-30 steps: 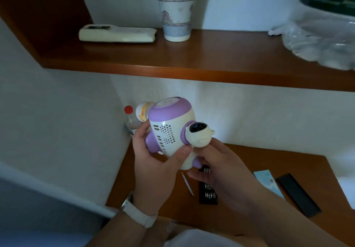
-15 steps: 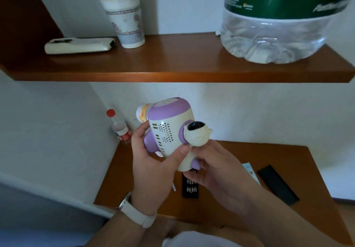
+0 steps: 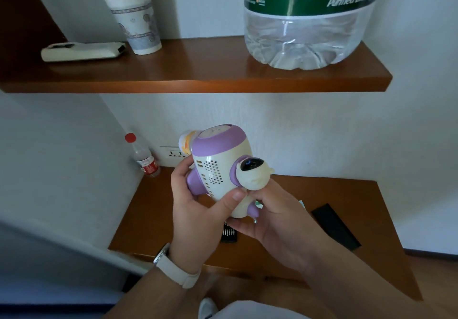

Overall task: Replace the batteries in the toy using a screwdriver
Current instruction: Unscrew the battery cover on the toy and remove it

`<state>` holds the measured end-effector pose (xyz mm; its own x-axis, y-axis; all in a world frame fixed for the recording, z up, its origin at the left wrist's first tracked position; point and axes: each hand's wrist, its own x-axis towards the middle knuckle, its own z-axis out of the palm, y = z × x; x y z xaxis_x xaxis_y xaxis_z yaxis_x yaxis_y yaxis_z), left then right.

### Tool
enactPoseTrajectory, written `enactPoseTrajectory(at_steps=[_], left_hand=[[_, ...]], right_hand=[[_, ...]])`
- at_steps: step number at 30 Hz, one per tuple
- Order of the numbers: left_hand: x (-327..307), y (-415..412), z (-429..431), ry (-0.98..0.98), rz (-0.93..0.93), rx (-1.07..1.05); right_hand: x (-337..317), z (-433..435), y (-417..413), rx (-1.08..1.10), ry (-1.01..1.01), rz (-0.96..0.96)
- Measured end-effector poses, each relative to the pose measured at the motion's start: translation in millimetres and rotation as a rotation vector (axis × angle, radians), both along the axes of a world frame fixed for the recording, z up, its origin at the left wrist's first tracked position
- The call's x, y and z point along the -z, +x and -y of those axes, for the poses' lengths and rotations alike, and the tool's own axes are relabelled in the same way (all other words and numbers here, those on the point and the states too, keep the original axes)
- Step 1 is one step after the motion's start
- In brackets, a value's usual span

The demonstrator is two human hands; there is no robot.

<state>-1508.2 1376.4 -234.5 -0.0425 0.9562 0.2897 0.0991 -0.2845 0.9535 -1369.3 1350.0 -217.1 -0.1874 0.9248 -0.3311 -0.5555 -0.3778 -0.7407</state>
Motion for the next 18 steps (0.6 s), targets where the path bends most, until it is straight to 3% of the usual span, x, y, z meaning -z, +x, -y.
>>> enactPoseTrajectory(at_steps=[13,18], left_hand=[[8,-3,7,0.061,-0.001,0.08],[4,-8,6,0.115,-0.017,0.084]], right_hand=[[8,2,11,-0.104,-0.025,-0.241],[5,-2,-1,-0.037,-0.062,-0.3]])
